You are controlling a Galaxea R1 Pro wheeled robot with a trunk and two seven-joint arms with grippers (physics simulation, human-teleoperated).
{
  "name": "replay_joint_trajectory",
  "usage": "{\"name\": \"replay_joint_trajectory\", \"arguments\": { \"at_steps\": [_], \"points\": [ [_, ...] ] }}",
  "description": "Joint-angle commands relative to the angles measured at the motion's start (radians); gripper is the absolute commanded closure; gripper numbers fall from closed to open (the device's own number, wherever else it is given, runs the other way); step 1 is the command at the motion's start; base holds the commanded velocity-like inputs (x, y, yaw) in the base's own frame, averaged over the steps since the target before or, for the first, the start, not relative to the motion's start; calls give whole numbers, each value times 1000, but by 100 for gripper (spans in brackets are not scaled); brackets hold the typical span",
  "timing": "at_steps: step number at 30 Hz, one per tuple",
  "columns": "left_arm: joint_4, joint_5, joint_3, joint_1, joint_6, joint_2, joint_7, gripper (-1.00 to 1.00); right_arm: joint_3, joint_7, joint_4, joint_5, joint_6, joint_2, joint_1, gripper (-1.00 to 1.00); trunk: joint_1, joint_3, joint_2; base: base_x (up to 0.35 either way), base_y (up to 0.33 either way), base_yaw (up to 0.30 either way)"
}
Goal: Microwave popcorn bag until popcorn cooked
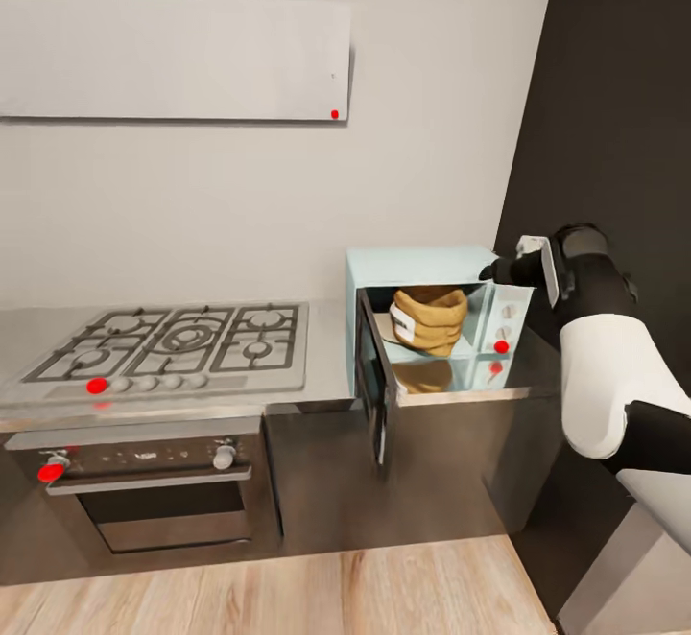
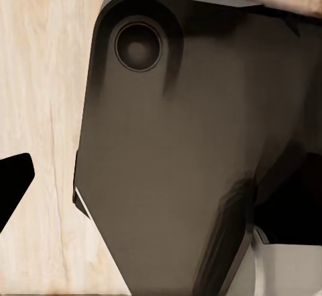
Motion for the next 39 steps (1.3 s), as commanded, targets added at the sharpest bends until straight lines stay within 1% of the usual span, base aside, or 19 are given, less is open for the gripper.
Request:
{"name": "replay_joint_trajectory", "arguments": {
  "at_steps": [1, 2, 4, 6, 8, 10, 11, 12, 14, 16, 18, 20, 22, 23, 25, 26, 27, 31, 39],
  "points": [
    [-1, 6, 0, 0, -2, 0, 2, -100, -2, 13, -7, 10, 3, -2, 3, -100, -1, -1, -1, -346, 0, 0],
    [-1, 6, 0, 0, -2, 0, 2, -100, -2, 14, -12, 9, 3, -2, 5, -100, -1, -1, -1, -346, 0, 0],
    [-1, 6, 1, 0, -2, 0, 2, -100, 0, 6, -17, 16, 3, 1, 33, -100, -1, -1, -1, -337, 0, 0],
    [-1, 6, 1, 0, -2, 0, 2, -100, 2, 3, -19, 18, 3, 3, 143, -100, -1, -1, -1, -300, 0, 0],
    [-1, 6, 1, 0, -2, 0, 2, -100, 2, 8, -19, 17, 3, 4, 231, -100, -1, -1, -1, -241, 0, 0],
    [-1, 6, 1, 0, -2, 1, 2, -100, 5, 20, -20, 6, -6, 7, 302, -100, -1, -1, -1, -79, 0, 0],
    [-1, 6, 1, 0, -2, 1, 2, -100, 6, 36, -19, 5, -127, 9, 331, -100, -1, -1, -1, -13, 0, 0],
    [-1, 6, 1, 0, -2, 1, 2, -100, 6, 57, -19, 3, -192, 12, 350, -100, -1, -1, -1, -9, 0, 0],
    [-1, 6, 1, 0, -2, 1, 2, -100, 2, 158, -19, 2, -369, 22, 408, -100, -1, -1, -1, -3, 0, 0],
    [-1, 6, 1, 0, -2, 1, 2, -100, 0, 214, -12, 0, -483, 36, 435, -100, -1, -1, -1, -1, 0, 0],
    [-1, 6, 1, 0, -2, 1, 2, -100, -1, 233, -8, -1, -541, 62, 444, -100, -1, -1, -1, 0, 0, 0],
    [-1, 6, 1, 0, -2, 1, 2, -100, -2, 239, -6, -4, -559, 72, 447, -100, -1, -1, -1, 0, 0, 0],
    [-2, 6, 1, 0, -2, 1, 2, -100, -2, 241, -6, -31, -569, 78, 448, -100, -1, -1, -1, 0, 0, 0],
    [-2, 6, 1, 0, -2, 1, 2, -100, -2, 242, -6, -55, -574, 79, 449, -100, -1, -1, -1, 0, 0, 0],
    [-3, 6, 1, 0, -2, 1, 2, -100, -2, 243, -5, -88, -597, 80, 449, -100, -1, -1, -1, 0, 0, 0],
    [-4, 6, 1, 0, -2, 1, 2, -100, -1, 240, -2, -109, -637, 81, 449, -100, -1, -1, -1, 0, 0, 0],
    [-7, 6, 2, 0, -2, 1, 2, -100, -2, 235, 5, -132, -756, 80, 449, -100, -1, -1, -1, 0, 0, 0],
    [-8, 6, 3, 0, -2, 1, 2, -100, -2, 231, 38, -133, -781, 79, 449, -100, -1, -1, -1, 35, 0, 0],
    [-7, 6, 3, 0, -2, 1, 2, -100, -2, 219, 45, -132, -786, 74, 449, -100, -1, -1, -1, 280, 0, 0]
  ]
}}
